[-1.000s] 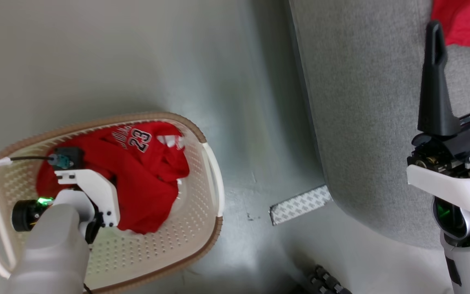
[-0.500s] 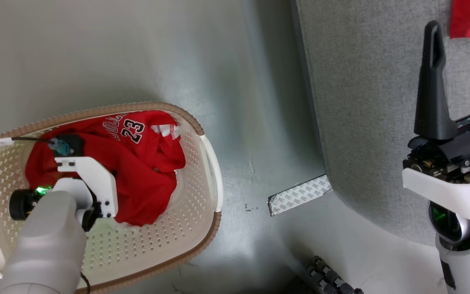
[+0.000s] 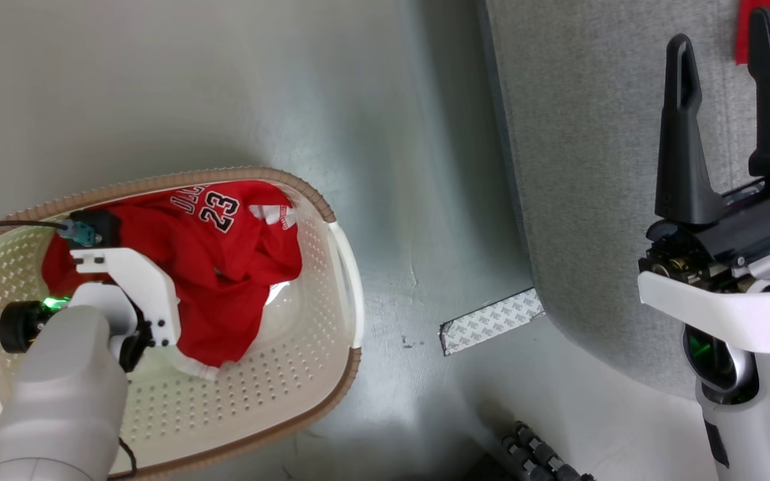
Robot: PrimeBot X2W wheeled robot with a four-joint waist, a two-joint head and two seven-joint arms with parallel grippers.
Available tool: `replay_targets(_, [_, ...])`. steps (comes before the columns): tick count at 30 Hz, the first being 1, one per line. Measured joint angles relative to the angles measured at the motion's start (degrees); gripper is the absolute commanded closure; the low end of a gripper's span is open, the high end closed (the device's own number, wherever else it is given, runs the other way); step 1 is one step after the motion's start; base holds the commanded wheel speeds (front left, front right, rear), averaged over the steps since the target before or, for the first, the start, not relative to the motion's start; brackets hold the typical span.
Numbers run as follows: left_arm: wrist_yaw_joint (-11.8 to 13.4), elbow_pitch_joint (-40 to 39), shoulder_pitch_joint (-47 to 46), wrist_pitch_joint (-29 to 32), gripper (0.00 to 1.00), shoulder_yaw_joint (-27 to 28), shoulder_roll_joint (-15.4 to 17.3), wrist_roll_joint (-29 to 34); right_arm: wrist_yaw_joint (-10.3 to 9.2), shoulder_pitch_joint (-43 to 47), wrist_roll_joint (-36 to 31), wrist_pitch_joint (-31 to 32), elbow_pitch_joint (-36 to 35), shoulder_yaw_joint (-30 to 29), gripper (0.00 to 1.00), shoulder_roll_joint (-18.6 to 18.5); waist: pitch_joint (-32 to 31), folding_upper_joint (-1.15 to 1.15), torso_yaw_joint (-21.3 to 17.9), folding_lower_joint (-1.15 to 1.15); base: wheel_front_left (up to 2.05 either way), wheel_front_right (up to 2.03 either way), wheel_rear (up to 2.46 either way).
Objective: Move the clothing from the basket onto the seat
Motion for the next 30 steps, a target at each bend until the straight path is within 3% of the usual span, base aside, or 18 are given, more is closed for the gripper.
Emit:
replay_targets(8, [-0.6, 0.0, 0.1, -3.4, 1.0, -0.5, 0.6, -0.7, 0.0, -1.5, 1.2, 0.0, 3.2, 0.7, 0.0, 0.4, -2.7, 0.0, -0.6, 0.0, 0.0, 0.0, 0.0])
replay_targets(23, [-2.3, 0.0, 8.2, -9.8, 1.0, -3.2, -6.1, -3.9, 0.0, 4.7, 2.0, 0.0, 11.8, 1.6, 0.0, -1.8, -20.4, 0.0, 3.6, -0.01, 0.0, 0.0, 0.0])
replay_targets(30, [-2.3, -2.1, 12.4, -12.5, 1.0, -7.9, -9.3, -6.8, 0.0, 8.1, 3.5, 0.0, 15.4, 3.0, 0.0, -3.4, -29.2, 0.0, 6.9, -0.01, 0.0, 0.0, 0.0])
